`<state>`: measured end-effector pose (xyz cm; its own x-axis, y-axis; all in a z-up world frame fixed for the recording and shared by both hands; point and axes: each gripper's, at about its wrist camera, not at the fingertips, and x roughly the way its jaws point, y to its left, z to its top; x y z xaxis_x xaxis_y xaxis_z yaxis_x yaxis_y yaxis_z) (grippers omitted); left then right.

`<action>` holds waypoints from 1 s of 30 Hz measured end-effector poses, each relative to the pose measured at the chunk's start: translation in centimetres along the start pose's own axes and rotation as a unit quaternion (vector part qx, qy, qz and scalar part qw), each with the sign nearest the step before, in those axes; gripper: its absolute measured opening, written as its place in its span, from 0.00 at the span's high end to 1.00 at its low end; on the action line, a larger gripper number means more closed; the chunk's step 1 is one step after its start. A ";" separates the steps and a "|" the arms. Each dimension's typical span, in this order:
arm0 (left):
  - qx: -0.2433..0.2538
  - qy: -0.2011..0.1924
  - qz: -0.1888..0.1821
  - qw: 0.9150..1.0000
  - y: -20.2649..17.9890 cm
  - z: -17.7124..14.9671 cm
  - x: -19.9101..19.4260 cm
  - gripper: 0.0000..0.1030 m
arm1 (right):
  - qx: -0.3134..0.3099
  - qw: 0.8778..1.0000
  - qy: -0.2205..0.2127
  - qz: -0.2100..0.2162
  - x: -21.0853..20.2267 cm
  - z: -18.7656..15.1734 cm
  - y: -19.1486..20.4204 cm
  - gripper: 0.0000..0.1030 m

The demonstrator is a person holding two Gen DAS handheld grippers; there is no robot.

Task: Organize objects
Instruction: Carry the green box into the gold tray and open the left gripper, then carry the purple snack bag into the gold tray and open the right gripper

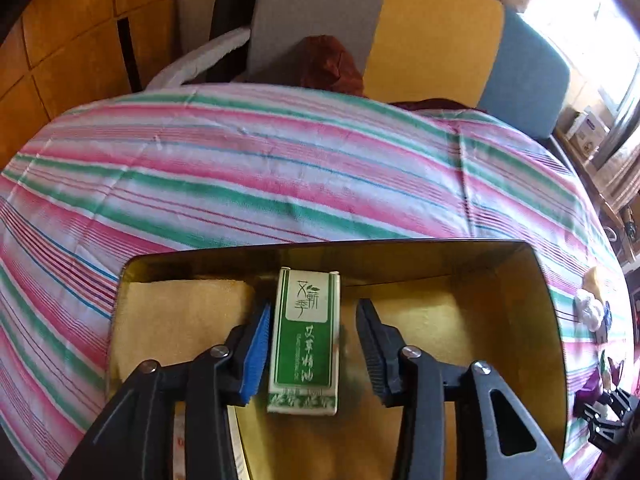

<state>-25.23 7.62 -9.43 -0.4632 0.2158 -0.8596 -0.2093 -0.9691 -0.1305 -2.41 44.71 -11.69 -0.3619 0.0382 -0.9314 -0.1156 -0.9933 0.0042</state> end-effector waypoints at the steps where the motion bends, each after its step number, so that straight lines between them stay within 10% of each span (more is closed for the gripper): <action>1: 0.003 -0.006 0.002 1.000 -0.1 -0.2 -0.7 0.53 | 0.000 1.000 0.000 0.000 0.0 0.0 0.0 0.53; 30: 0.072 -0.117 -0.013 0.990 -5.6 -14.5 -14.8 0.53 | -0.026 0.999 -0.008 -0.026 0.1 0.3 0.8 0.53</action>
<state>-4.73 8.07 -3.11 -0.6402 0.2781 -0.7161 -0.3366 -0.9395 -0.0639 -2.79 43.95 -11.72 -0.3722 0.0912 -0.9236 -0.0865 -0.9942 -0.0633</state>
